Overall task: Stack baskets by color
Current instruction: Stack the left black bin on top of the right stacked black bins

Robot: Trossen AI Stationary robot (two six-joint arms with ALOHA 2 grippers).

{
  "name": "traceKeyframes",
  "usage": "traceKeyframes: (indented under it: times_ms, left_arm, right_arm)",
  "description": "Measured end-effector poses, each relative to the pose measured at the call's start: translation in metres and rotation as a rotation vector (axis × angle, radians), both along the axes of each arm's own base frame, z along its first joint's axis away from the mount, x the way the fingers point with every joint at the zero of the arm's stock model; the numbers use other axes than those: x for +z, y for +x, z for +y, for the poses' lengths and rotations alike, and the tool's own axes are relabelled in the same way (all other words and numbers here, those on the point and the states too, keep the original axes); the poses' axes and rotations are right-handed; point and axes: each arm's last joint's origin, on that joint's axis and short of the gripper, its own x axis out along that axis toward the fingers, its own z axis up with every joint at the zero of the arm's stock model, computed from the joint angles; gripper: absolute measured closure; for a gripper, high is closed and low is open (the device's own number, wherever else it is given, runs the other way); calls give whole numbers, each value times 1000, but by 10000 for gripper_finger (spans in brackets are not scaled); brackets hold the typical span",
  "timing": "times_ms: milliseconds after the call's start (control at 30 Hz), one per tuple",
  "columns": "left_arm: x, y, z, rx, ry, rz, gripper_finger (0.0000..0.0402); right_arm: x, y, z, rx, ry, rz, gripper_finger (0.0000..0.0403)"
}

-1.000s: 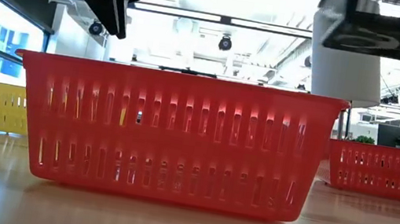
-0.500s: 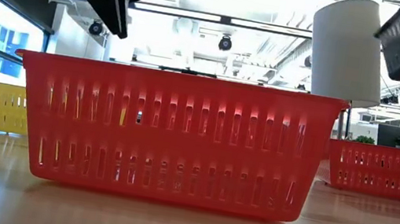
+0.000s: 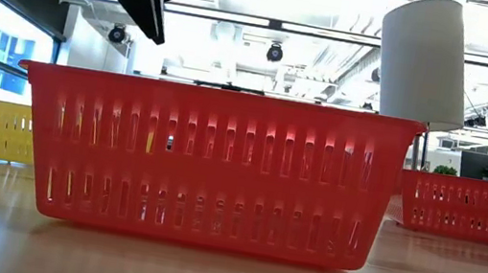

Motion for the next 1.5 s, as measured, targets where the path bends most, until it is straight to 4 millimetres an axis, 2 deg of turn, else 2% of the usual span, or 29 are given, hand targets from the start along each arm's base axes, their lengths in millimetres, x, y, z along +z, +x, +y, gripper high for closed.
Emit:
traceKeyframes:
  times_ms: [333,733,1200,1500]
  left_arm:
    - [2,4,0,1,-4,-41,286]
    - [2,5,13,92,-28,-54,286]
    - [2,5,14,98,-29,-54,286]
    - [2,5,14,98,-30,-60,286]
  right_arm:
    - [-11,-6,15,33,-51,40,403]
    - [-27,-3,33,51,-134,48,403]
    - [-41,0,46,-1,-123,135,402]
    - [-42,0,46,-37,-112,154,361]
